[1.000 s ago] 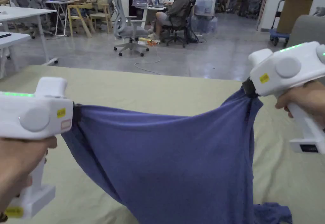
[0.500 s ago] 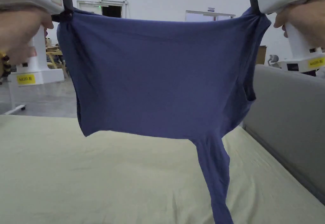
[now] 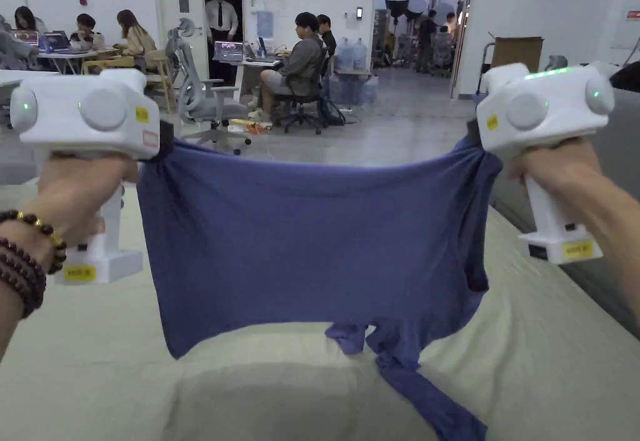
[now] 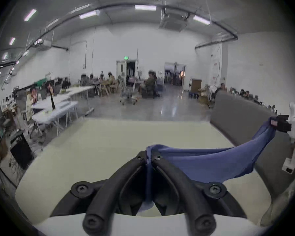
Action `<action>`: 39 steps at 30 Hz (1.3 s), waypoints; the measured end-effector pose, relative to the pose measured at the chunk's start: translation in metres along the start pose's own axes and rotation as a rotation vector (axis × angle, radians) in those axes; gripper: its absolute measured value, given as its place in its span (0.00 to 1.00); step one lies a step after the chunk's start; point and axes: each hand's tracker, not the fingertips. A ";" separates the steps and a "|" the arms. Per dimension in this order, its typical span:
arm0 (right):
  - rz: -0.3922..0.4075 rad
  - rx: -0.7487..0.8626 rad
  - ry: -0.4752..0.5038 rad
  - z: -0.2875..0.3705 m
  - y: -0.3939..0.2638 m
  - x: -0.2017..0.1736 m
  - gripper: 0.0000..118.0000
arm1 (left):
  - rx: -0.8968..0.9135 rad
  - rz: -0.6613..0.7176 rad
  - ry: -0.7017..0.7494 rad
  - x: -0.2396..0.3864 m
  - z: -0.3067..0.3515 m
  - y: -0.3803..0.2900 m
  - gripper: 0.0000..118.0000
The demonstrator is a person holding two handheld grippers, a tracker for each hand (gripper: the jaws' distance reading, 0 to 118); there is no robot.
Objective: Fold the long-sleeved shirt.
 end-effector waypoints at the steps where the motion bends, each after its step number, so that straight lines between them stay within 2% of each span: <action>1: -0.003 -0.031 0.012 -0.009 -0.021 -0.006 0.00 | -0.021 0.000 0.002 -0.002 -0.006 -0.016 0.00; 4: -0.030 -0.116 0.038 -0.030 -0.063 -0.019 0.00 | -0.099 0.023 0.000 -0.011 -0.024 -0.052 0.00; 7: -0.048 -0.117 0.061 -0.027 -0.081 -0.024 0.00 | -0.105 0.014 0.003 -0.014 -0.023 -0.064 0.00; 13: -0.044 -0.089 0.092 0.025 -0.109 -0.026 0.00 | -0.084 -0.035 -0.024 -0.015 0.015 -0.080 0.00; 15: -0.024 -0.082 0.116 0.051 -0.135 -0.025 0.00 | -0.107 -0.093 -0.025 -0.013 0.037 -0.103 0.00; 18: 0.032 -0.189 0.175 0.077 -0.187 -0.023 0.00 | -0.180 -0.177 -0.037 -0.011 0.067 -0.156 0.00; 24: 0.113 -0.508 0.334 0.120 -0.307 -0.028 0.00 | -0.460 -0.218 -0.121 -0.013 0.110 -0.285 0.00; 27: 0.192 -0.700 0.430 0.136 -0.366 -0.038 0.00 | -0.657 -0.199 -0.193 -0.017 0.124 -0.343 0.00; 30: 0.266 -0.872 0.502 0.156 -0.410 -0.051 0.00 | -0.842 -0.257 -0.252 -0.019 0.134 -0.386 0.00; 32: 0.314 -0.898 0.519 0.164 -0.425 -0.058 0.00 | -0.867 -0.272 -0.248 -0.019 0.141 -0.401 0.00; 37: 0.311 -0.898 0.510 0.159 -0.437 -0.060 0.00 | -0.845 -0.266 -0.266 -0.025 0.147 -0.397 0.00; 38: 0.313 -0.894 0.498 0.159 -0.434 -0.060 0.05 | -0.834 -0.263 -0.264 -0.025 0.148 -0.393 0.00; 39: 0.311 -0.863 0.476 0.159 -0.429 -0.058 0.21 | -0.804 -0.258 -0.257 -0.025 0.151 -0.388 0.07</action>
